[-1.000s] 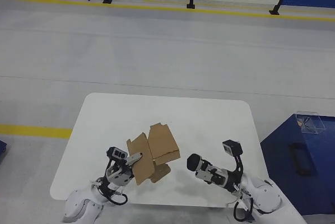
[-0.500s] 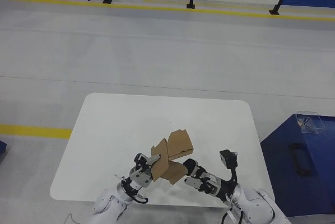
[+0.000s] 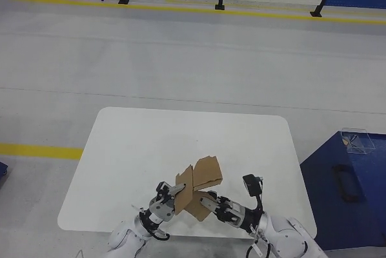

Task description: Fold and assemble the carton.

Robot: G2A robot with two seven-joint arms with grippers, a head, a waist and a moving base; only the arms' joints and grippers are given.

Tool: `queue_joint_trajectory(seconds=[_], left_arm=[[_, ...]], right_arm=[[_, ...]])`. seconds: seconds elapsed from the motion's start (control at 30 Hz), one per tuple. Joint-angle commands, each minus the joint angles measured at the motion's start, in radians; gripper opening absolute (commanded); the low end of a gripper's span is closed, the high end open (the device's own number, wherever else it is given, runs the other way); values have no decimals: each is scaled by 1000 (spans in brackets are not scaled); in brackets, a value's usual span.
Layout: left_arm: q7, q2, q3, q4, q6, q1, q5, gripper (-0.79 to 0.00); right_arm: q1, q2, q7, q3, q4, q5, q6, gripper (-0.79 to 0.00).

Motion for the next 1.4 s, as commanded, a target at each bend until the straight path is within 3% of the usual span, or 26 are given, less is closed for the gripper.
queue_joint_trajectory(seconds=[0.0, 0.03, 0.33, 0.6, 0.77, 1.03, 1.2, 1.37], left_arm=[[9, -1, -8, 3, 10, 3, -13, -240], [17, -2, -15, 4, 9, 3, -22, 0], [58, 4, -136, 91, -46, -8, -64, 0], [84, 16, -257, 200, -91, -42, -56, 0], [67, 19, -294, 180, -108, -53, -24, 0], [-20, 35, -296, 37, -76, -42, 199, 0], [6, 43, -226, -40, 24, -42, 439, 0], [23, 42, -148, -42, 80, -72, 610, 0]], right_arm=[[-7, 2, 7, 5, -7, 10, -2, -785], [-11, 3, 14, 7, -9, 23, -2, -785], [-19, 23, 145, 76, -1, 183, 45, -785], [-21, 38, 257, 124, 8, 230, 104, -785], [-10, 44, 353, 121, 6, 273, 152, -785], [-14, 57, 472, 107, -57, 98, 216, -785], [-27, 66, 541, 97, -120, -14, 223, -785], [-48, 73, 552, 101, -173, -63, 228, -785]])
